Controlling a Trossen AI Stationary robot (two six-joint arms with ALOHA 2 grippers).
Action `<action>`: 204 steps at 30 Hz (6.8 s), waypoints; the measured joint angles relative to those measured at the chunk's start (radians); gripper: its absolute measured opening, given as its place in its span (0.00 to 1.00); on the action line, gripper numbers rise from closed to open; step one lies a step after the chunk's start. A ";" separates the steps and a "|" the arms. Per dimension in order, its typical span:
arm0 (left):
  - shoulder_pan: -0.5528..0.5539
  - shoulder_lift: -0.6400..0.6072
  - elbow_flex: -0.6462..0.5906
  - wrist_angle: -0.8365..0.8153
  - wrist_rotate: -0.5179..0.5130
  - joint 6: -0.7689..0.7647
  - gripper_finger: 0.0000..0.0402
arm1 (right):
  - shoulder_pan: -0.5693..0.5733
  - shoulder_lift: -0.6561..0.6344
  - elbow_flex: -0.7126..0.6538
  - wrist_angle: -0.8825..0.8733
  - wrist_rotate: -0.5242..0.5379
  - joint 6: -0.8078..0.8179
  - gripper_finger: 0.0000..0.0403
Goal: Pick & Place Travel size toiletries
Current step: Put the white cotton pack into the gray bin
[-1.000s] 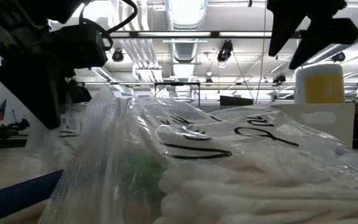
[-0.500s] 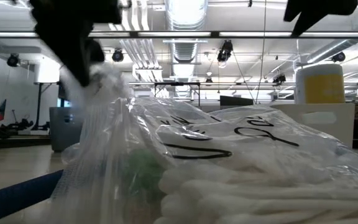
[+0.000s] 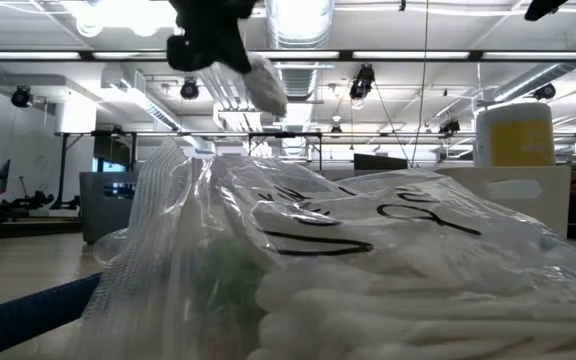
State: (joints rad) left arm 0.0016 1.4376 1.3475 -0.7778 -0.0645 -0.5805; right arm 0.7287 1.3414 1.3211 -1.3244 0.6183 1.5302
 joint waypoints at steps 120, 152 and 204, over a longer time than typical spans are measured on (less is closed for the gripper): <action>-0.305 0.295 -0.338 0.476 0.342 -0.058 0.11 | -0.037 -0.042 -0.148 -0.032 -0.077 0.150 0.58; 0.099 0.054 -0.099 0.105 -0.398 0.537 0.02 | -0.038 -0.043 -0.115 0.024 -0.029 0.153 0.64; -0.160 0.080 -0.059 0.174 0.084 0.271 0.48 | -0.040 -0.042 -0.134 0.167 -0.102 0.020 0.88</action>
State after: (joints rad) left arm -0.1588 1.5176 1.2888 -0.6040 0.0192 -0.3091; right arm 0.6888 1.2990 1.1868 -1.1576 0.5163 1.5502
